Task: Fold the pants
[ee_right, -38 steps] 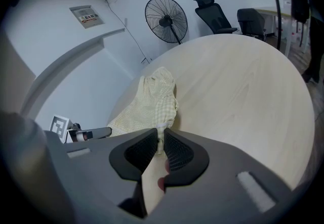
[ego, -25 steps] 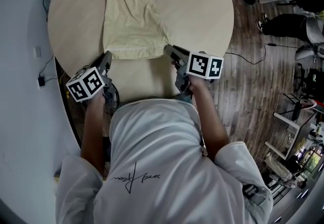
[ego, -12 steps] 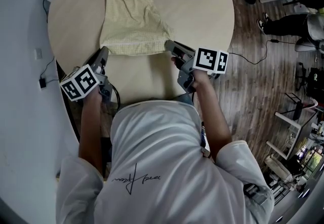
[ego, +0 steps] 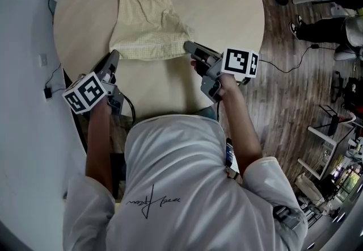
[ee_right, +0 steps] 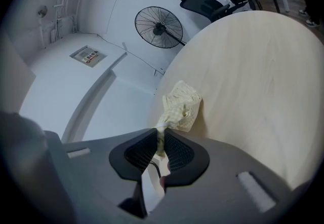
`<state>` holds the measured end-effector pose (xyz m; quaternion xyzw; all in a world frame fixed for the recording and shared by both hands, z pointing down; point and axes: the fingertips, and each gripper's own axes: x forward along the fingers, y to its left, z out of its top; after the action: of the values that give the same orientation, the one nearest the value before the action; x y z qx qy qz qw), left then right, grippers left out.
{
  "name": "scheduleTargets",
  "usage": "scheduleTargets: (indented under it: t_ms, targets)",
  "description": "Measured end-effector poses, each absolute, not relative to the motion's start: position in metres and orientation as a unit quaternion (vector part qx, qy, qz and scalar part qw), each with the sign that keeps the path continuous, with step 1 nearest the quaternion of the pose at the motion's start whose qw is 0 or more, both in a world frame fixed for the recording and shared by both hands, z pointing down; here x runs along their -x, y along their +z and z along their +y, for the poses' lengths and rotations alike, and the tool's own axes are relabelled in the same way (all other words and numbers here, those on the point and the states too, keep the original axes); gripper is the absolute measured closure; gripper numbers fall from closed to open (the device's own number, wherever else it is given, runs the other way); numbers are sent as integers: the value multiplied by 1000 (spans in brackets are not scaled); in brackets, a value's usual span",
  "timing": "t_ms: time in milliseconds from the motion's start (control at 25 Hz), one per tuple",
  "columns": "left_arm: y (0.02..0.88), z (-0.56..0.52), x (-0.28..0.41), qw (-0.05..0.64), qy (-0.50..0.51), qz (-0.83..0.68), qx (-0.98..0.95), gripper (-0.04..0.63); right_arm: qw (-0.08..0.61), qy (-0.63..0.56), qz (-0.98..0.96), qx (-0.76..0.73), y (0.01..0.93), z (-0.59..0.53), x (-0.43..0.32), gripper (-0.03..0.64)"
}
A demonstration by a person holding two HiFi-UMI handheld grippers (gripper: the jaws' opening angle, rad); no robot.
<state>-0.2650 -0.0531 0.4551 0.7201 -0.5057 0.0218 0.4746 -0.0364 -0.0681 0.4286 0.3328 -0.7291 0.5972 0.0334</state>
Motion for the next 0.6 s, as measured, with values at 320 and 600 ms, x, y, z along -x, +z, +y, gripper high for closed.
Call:
scheduleTargets:
  t_ms: [320,600]
  targets:
    - [453,-52,268,474,5,-507,-720,506,23,616,-715,-329,427,-68,37,578]
    - [450,-54,269,470,-7,-502,-726,506,32,615,-716,-330,426,-73,35,578]
